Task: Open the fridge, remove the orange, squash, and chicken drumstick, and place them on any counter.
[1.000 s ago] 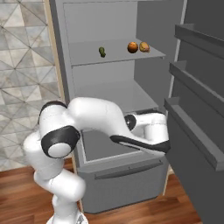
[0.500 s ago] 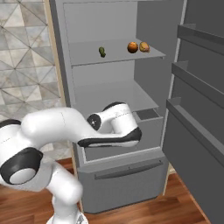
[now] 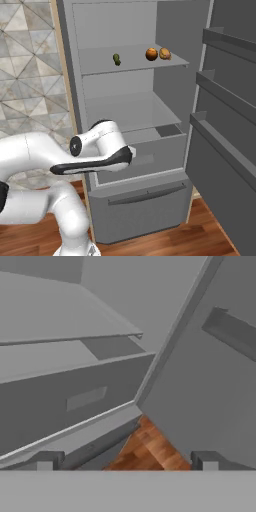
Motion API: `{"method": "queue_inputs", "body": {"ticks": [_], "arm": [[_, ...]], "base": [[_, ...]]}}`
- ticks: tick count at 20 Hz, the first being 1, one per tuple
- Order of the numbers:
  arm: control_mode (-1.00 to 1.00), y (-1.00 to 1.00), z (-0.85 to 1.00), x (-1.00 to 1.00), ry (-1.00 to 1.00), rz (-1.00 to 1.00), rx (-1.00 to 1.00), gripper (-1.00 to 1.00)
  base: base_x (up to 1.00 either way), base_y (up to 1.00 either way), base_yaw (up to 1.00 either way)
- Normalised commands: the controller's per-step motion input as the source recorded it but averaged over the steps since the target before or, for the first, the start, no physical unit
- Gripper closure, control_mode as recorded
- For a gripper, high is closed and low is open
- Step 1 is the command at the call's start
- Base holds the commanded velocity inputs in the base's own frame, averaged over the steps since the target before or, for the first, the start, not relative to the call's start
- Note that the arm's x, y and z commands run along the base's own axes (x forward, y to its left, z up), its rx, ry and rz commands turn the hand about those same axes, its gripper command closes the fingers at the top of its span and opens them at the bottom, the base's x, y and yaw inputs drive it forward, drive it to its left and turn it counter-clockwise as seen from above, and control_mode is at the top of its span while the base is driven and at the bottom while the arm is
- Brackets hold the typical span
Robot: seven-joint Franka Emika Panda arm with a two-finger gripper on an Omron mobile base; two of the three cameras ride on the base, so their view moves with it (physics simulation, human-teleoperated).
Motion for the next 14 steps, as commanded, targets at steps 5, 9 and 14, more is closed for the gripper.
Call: {"method": "queue_inputs", "body": {"ticks": [5,9,14], "arm": [[-1.0,0.41,1.0,0.0,0.34,0.07,0.33,-1.0],[-1.0,0.44,1.0,0.05,-0.03,0.05,0.37,-1.0],[-1.0,0.38,1.0,0.13,-0.28,0.07,0.42,-1.0]], "base": [[0.0,0.0,0.0],[0.0,0.0,0.0],[0.0,0.0,0.0]]}}
